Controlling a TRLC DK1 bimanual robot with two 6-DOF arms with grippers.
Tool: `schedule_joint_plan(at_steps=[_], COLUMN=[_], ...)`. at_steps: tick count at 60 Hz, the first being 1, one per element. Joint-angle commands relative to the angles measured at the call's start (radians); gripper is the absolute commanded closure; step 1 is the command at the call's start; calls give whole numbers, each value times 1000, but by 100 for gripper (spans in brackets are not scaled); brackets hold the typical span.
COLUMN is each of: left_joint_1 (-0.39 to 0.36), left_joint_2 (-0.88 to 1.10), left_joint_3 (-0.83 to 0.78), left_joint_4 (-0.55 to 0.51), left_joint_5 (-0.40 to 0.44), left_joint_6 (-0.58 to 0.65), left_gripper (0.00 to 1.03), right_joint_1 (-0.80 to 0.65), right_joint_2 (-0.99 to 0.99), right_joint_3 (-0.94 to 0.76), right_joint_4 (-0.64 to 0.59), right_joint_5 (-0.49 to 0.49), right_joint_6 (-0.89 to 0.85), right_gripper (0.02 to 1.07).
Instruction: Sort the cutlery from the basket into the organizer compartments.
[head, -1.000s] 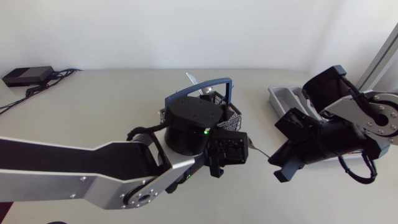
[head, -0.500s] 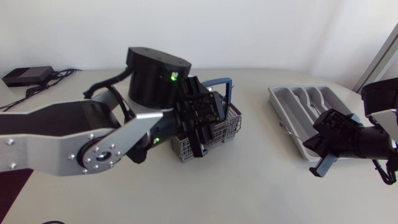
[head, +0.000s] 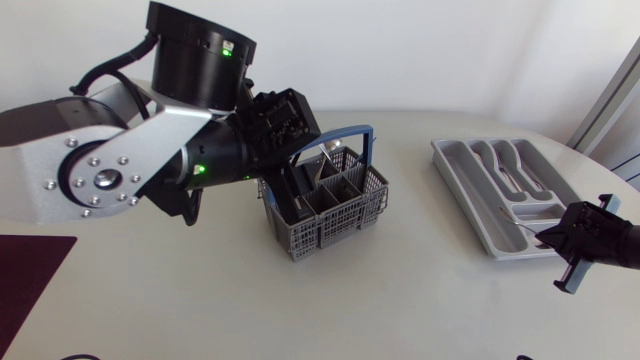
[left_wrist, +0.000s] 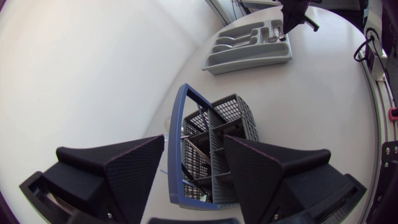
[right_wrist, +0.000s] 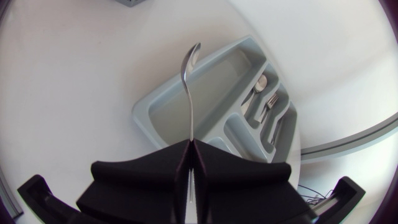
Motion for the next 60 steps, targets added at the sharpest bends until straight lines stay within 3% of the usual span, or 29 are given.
schedule_joint_plan(at_steps=[1, 26, 38, 60], left_joint_1=[8, 8, 11, 6], left_joint_2=[-21, -29, -29, -26], left_joint_3=[33, 65, 70, 87], left_joint_4=[-15, -78, -96, -124], left_joint_5=[12, 12, 12, 11], left_joint_6=[-28, -82, -109, -134], left_gripper=[38, 38, 38, 38], right_joint_1=[-61, -258, -294, -290], right_joint_2=[63, 377, 471, 509], right_joint_3=[45, 184, 260, 195], right_joint_4=[35, 239, 256, 405], right_joint_5=[-40, -172, -218, -245], right_joint_6=[-130, -450, -560, -670], right_gripper=[100, 101, 101, 101])
